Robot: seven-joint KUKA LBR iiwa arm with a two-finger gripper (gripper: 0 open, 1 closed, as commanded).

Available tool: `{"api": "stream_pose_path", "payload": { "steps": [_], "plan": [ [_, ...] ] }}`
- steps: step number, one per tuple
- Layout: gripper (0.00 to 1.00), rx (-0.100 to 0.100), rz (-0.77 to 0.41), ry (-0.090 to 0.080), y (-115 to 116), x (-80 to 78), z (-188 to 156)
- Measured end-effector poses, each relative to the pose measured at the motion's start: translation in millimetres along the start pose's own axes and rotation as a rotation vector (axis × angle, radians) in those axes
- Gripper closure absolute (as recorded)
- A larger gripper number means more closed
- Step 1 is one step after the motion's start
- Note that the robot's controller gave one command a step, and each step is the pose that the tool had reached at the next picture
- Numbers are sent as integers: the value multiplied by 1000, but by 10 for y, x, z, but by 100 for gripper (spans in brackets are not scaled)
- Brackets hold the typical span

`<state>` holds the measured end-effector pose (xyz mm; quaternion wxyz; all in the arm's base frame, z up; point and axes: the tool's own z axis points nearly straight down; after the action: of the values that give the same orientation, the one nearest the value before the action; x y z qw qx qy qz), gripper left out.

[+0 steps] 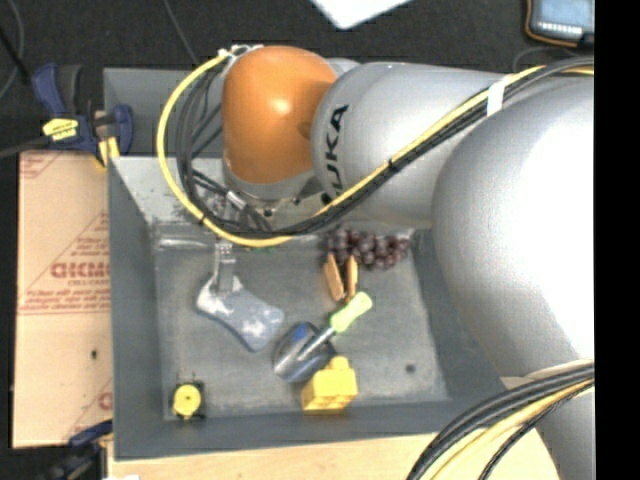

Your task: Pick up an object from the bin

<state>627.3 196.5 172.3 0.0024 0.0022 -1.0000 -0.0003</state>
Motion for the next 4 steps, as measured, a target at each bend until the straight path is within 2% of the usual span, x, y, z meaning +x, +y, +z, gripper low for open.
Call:
{"api": "stream_pose_path", "payload": {
  "steps": [1,2,3,4],
  "plan": [
    [0,-1,3,-7,-7,-15,-53],
    [0,-1,3,-8,-9,-17,-53],
    [0,1,-150,-6,-34,69,-253],
    [0,-4,-137,-19,-120,226,-14]
  ]
}}
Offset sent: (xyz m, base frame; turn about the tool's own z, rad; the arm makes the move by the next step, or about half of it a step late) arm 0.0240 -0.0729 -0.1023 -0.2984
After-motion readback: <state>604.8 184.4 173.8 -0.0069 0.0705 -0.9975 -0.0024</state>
